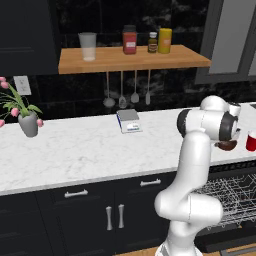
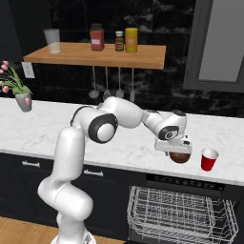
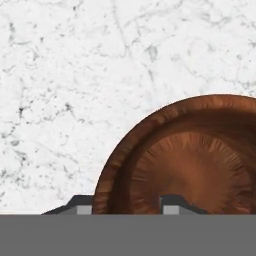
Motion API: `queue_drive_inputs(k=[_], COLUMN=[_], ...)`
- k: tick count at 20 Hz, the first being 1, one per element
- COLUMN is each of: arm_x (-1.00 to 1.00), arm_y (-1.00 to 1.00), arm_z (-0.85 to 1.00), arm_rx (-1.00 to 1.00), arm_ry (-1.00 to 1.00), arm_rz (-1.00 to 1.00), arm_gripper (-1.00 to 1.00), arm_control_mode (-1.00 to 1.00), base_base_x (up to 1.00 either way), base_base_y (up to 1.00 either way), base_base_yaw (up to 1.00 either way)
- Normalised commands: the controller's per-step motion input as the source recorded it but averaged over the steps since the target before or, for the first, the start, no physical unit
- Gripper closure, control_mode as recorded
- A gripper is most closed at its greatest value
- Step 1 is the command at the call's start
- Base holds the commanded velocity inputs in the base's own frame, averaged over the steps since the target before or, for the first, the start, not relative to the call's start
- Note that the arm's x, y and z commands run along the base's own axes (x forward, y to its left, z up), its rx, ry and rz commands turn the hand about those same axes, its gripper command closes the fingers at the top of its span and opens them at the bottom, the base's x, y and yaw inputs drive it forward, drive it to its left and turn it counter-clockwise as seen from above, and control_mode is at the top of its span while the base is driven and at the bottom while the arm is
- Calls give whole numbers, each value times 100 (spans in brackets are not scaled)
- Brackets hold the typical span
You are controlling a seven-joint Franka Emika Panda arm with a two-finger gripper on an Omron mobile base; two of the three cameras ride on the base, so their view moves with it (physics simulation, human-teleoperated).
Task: Pick up the cup and bowl from the counter, place them in the dishwasher, and close the dishwasher door.
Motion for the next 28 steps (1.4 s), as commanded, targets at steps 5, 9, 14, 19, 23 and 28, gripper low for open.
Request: queue_drive_inputs(k=[5,9,14,19,23,28], arm_x=[-5,-57,-88,-100,-100,-100], arm_y=[0,19,61,46,12,-5], arm_z=[0,0,3,0,0,0], arm_rx=[0,2,0,0,3,7], arm_ry=[0,-6,-10,-15,-14,-10], arm_rz=[0,7,18,19,13,4], arm_gripper=[100,100,100,100,100,100], arm_control_mode=[-100,-100,-100,-100,-100,-100], base_base_x=[0,0,0,0,0,0], base_base_y=[0,0,0,0,0,0], base_base_yaw=[0,0,0,0,0,0])
